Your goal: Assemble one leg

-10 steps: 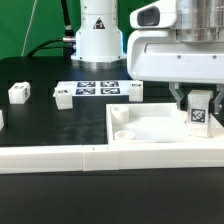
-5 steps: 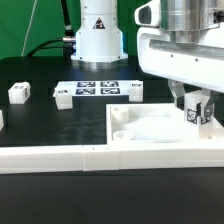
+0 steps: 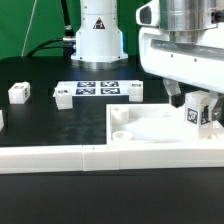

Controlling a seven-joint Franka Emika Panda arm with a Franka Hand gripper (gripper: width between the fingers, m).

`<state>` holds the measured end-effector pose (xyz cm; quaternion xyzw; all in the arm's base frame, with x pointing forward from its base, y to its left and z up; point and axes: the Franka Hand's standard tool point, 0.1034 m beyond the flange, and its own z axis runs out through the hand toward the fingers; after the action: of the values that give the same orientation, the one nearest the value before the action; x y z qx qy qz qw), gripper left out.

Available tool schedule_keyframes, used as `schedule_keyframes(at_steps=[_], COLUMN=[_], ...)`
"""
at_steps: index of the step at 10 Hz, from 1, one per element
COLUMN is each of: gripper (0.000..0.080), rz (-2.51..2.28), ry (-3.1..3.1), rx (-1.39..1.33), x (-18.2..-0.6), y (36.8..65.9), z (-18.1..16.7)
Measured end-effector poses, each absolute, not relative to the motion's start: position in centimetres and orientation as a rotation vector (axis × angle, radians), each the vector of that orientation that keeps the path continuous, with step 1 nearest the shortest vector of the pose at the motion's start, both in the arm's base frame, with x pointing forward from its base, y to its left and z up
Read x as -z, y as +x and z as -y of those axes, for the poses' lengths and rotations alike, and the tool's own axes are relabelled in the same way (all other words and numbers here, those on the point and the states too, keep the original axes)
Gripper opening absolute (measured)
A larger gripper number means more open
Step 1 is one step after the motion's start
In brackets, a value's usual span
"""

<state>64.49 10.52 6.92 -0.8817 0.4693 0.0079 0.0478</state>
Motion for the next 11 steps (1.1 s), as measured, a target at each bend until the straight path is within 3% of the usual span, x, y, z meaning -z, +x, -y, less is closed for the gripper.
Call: schedule_keyframes(at_steps=[2,11], gripper=[0.0646,0.0649], rz=[-0.944,0.227], ry=[-2.926,-3.068], rx=[0.007,0.043], x=[-6.8,-6.9], y=[64.6,64.4], z=[-11.2,-12.1])
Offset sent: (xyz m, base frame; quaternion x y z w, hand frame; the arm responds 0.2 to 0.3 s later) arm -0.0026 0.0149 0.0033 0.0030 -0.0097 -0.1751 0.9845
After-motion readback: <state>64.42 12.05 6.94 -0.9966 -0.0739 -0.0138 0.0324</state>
